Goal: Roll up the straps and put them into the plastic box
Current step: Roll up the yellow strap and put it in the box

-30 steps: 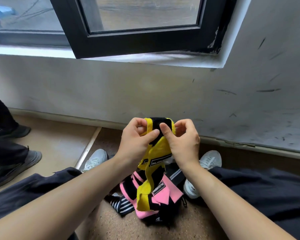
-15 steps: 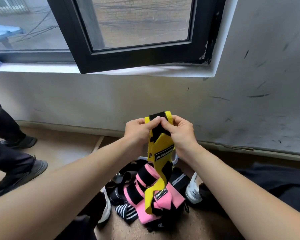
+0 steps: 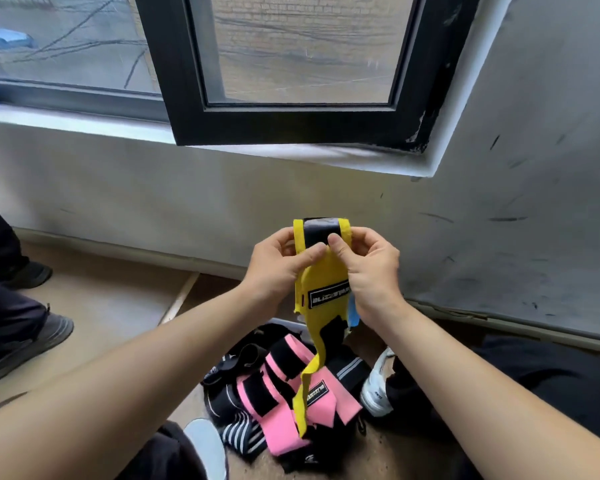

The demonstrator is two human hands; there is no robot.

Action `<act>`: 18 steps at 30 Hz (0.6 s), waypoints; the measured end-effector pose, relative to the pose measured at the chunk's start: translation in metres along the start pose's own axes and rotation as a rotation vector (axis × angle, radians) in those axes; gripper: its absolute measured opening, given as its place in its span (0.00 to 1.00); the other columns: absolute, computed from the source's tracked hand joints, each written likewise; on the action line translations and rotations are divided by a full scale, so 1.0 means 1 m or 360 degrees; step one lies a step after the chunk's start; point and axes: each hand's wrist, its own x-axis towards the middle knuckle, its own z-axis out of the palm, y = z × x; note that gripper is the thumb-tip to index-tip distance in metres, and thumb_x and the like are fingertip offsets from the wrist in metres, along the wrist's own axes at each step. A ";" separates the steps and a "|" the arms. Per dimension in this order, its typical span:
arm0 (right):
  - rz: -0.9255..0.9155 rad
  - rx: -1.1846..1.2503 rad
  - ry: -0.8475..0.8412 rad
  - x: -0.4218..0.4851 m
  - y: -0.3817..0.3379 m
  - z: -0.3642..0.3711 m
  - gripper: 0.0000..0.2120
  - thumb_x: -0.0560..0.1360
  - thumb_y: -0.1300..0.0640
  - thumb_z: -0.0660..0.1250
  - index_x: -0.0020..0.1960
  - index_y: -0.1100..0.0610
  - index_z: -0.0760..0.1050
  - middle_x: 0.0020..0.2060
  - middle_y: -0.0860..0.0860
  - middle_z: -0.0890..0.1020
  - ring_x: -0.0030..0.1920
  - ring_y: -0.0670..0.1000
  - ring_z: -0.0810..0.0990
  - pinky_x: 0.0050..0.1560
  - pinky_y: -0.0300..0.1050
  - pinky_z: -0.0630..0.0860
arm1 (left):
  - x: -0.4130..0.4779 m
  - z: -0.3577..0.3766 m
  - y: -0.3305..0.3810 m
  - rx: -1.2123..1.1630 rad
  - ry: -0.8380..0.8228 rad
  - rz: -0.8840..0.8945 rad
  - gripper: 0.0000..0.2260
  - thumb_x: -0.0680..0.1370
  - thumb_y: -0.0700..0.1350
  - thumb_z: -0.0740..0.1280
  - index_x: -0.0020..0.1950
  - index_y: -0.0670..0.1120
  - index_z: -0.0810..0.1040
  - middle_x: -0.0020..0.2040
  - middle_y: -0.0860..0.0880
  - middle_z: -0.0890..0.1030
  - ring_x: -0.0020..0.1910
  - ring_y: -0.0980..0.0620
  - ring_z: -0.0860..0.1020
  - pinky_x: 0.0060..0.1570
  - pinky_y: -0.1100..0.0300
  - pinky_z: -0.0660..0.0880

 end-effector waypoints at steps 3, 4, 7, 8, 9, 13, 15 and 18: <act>-0.0027 -0.0034 -0.0046 -0.004 -0.008 0.005 0.08 0.74 0.58 0.77 0.52 0.57 0.83 0.45 0.54 0.88 0.49 0.55 0.87 0.54 0.56 0.84 | -0.005 -0.008 -0.002 0.0015 0.0010 0.0050 0.12 0.77 0.40 0.75 0.59 0.44 0.83 0.50 0.45 0.88 0.53 0.46 0.86 0.51 0.55 0.82; -0.0030 -0.0045 -0.0103 -0.005 -0.011 0.006 0.09 0.74 0.58 0.77 0.53 0.56 0.83 0.46 0.54 0.88 0.50 0.55 0.87 0.55 0.56 0.84 | -0.005 -0.011 0.000 -0.0015 0.0039 0.0050 0.11 0.77 0.40 0.75 0.58 0.44 0.84 0.50 0.45 0.88 0.52 0.45 0.87 0.51 0.55 0.82; 0.0021 -0.0117 -0.0332 -0.004 -0.022 0.006 0.16 0.76 0.59 0.75 0.62 0.54 0.80 0.49 0.53 0.88 0.52 0.54 0.87 0.55 0.53 0.84 | -0.004 -0.015 0.007 -0.0109 0.0116 0.0045 0.10 0.77 0.40 0.75 0.58 0.41 0.84 0.49 0.42 0.88 0.49 0.45 0.87 0.47 0.55 0.83; 0.0063 -0.0118 -0.0374 -0.001 -0.024 0.006 0.16 0.76 0.58 0.75 0.63 0.53 0.79 0.50 0.53 0.88 0.52 0.54 0.87 0.53 0.52 0.84 | -0.003 -0.015 0.011 -0.0128 0.0119 0.0037 0.11 0.77 0.40 0.75 0.58 0.41 0.84 0.48 0.42 0.88 0.47 0.46 0.87 0.44 0.57 0.82; 0.0100 -0.0088 -0.0391 0.003 -0.027 0.006 0.15 0.77 0.59 0.74 0.63 0.53 0.80 0.50 0.54 0.88 0.52 0.54 0.87 0.51 0.50 0.83 | -0.002 -0.014 0.013 -0.0125 0.0104 0.0043 0.11 0.77 0.40 0.75 0.58 0.41 0.84 0.48 0.42 0.88 0.46 0.46 0.87 0.43 0.57 0.82; 0.0145 0.0011 -0.0407 0.026 -0.023 -0.006 0.09 0.77 0.60 0.73 0.57 0.56 0.82 0.49 0.55 0.87 0.48 0.52 0.85 0.48 0.45 0.80 | 0.011 -0.015 0.021 0.0264 -0.0006 0.0094 0.09 0.74 0.47 0.78 0.50 0.44 0.86 0.43 0.43 0.88 0.46 0.43 0.87 0.49 0.49 0.84; 0.0095 -0.0017 -0.0455 0.040 -0.017 -0.016 0.11 0.75 0.59 0.74 0.57 0.58 0.83 0.48 0.56 0.87 0.47 0.52 0.85 0.49 0.46 0.80 | 0.020 -0.016 0.024 0.0789 -0.0007 0.0115 0.17 0.71 0.58 0.79 0.38 0.44 0.85 0.34 0.46 0.86 0.39 0.47 0.87 0.46 0.51 0.84; 0.0095 -0.0096 -0.0703 0.065 -0.018 -0.034 0.16 0.72 0.57 0.73 0.58 0.60 0.82 0.47 0.57 0.87 0.45 0.51 0.84 0.49 0.44 0.81 | 0.039 -0.015 0.025 0.1265 0.0186 0.0301 0.26 0.69 0.67 0.76 0.28 0.45 0.79 0.25 0.50 0.82 0.28 0.53 0.80 0.39 0.55 0.79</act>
